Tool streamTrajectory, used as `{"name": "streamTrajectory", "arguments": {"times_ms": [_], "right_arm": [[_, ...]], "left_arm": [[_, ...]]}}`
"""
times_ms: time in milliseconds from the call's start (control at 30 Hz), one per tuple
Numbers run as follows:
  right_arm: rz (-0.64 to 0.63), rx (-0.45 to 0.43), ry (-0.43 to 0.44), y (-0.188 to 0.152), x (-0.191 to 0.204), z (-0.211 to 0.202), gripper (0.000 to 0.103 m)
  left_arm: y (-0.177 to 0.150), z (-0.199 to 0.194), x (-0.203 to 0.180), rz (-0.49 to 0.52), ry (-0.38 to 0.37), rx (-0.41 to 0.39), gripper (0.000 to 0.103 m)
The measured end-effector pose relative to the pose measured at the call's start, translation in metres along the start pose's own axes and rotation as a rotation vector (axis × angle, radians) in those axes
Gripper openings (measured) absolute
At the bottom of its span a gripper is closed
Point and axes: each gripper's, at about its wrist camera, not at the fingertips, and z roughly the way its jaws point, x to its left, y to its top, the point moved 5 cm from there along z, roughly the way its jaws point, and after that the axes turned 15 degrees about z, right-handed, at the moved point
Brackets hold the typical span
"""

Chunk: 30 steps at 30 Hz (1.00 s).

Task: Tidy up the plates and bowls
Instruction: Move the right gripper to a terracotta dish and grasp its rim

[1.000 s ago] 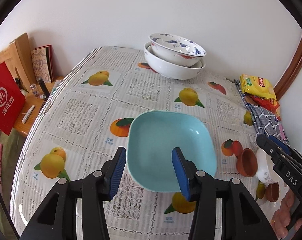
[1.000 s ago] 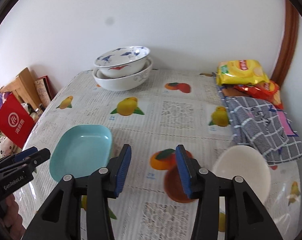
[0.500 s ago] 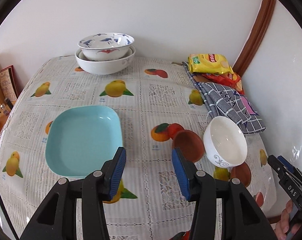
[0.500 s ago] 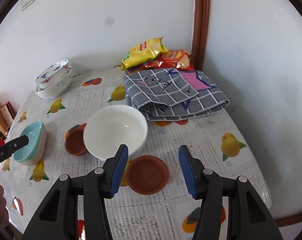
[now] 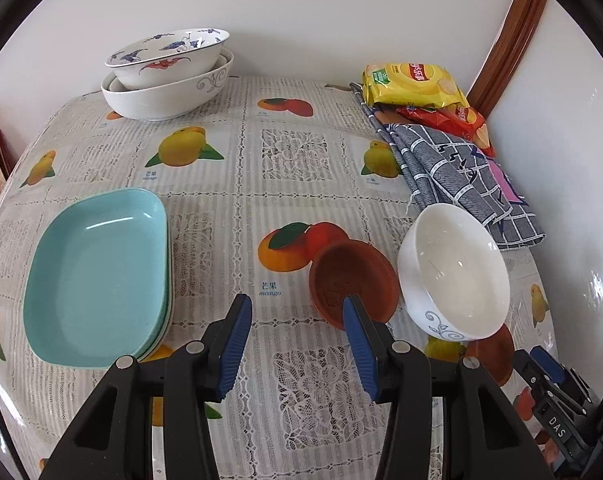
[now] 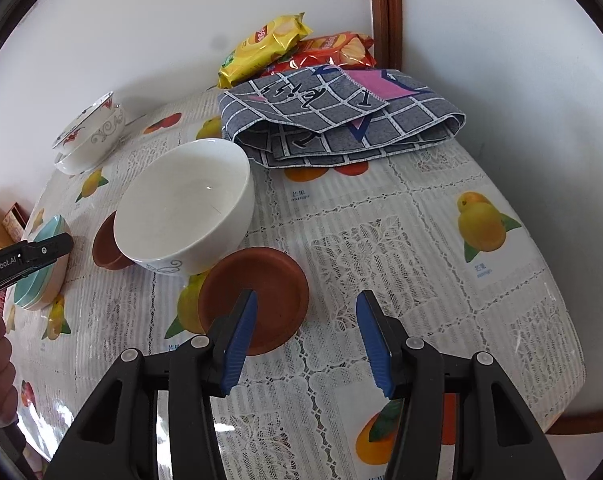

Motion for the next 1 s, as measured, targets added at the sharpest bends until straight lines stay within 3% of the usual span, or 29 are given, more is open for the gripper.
{"name": "streamTrajectory", "arguments": {"times_ms": [333,567,700,867,1000], "right_arm": [[0.027,0.051,0.017,-0.002,-0.002,0.025,0.036],[0.045,0.063,0.025,-0.003,-0.005,0.033,0.035],[0.035,0.056,0.028,-0.003,-0.002,0.037,0.031],[0.03,0.054,0.046,-0.005,0.001,0.038,0.013],[0.038,0.039,0.055,-0.006,0.0,0.034,0.011]], "left_arm": [[0.005,0.046,-0.01,0.025,-0.007,0.078,0.045],[0.006,0.061,-0.015,0.037,-0.011,0.094,0.044],[0.009,0.065,-0.015,0.044,-0.002,0.088,0.034],[0.011,0.065,-0.015,0.035,-0.029,0.077,0.019],[0.011,0.062,-0.017,0.048,-0.015,0.074,0.012]]}}
